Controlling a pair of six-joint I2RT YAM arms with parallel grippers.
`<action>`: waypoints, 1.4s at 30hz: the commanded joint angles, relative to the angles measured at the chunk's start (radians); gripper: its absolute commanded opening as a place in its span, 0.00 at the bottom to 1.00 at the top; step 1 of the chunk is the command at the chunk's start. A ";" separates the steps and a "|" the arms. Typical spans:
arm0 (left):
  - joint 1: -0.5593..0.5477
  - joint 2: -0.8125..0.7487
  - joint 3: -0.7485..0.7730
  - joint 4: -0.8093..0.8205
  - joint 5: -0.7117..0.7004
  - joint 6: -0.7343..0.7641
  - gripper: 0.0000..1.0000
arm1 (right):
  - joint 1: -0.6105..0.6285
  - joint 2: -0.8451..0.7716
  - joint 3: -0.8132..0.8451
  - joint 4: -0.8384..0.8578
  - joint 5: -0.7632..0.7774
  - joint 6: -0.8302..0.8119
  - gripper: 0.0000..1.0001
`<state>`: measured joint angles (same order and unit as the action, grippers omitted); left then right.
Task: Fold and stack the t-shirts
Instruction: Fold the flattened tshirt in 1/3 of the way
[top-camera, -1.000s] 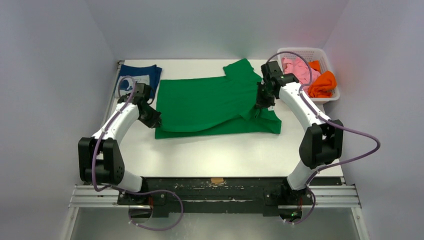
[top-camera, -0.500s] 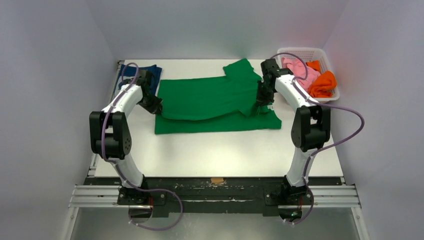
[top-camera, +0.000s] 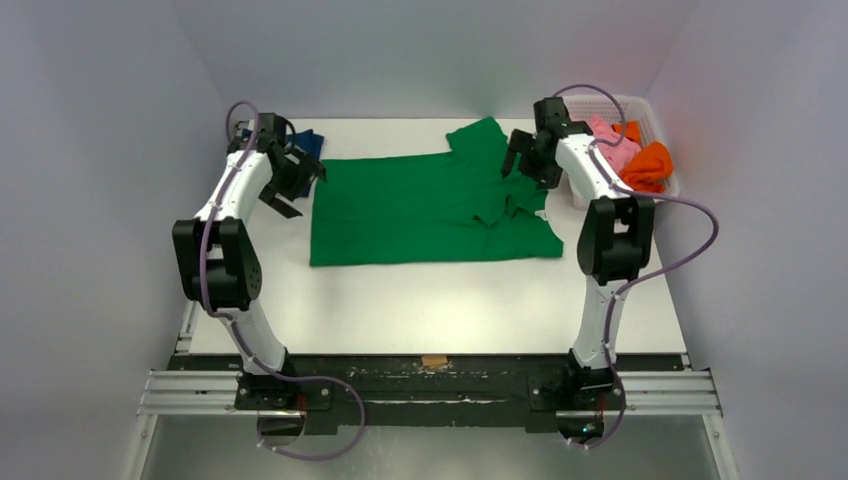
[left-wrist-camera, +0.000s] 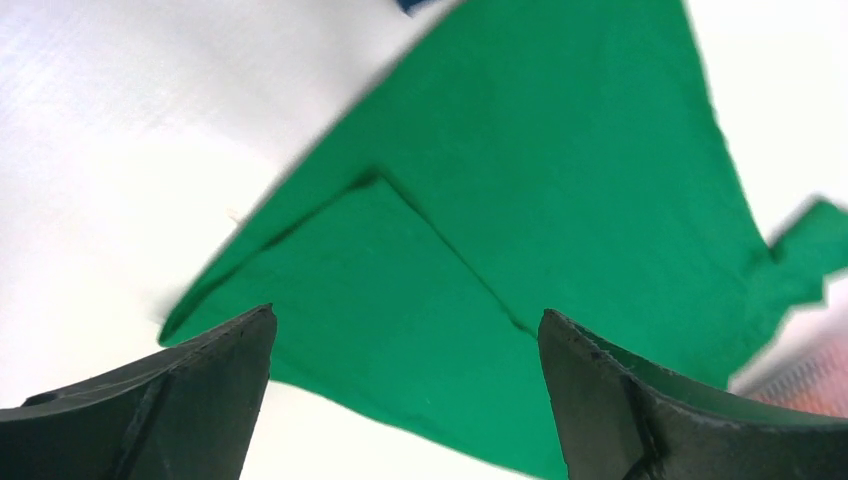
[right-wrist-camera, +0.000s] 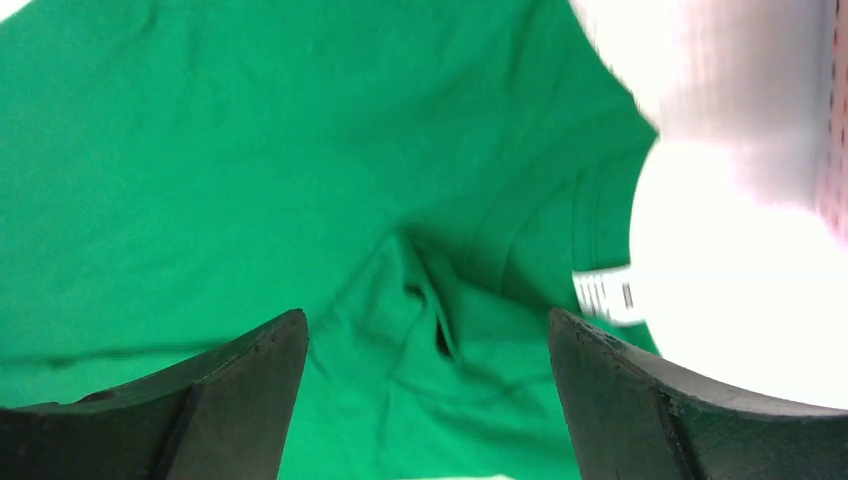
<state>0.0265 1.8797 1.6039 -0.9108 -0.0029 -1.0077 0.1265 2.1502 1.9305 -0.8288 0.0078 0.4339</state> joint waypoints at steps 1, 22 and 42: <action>-0.008 -0.129 -0.083 0.106 0.166 0.075 1.00 | 0.007 -0.212 -0.239 0.133 -0.127 -0.038 0.88; -0.103 -0.059 -0.240 0.097 0.193 0.179 1.00 | 0.102 0.017 -0.206 0.321 -0.122 -0.055 0.90; -0.104 -0.073 -0.197 0.055 0.189 0.192 1.00 | 0.105 0.055 0.033 0.368 -0.096 0.021 0.91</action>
<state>-0.0807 1.8236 1.3632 -0.8532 0.1829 -0.8288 0.2325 2.3592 2.0789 -0.4240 -0.1280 0.4465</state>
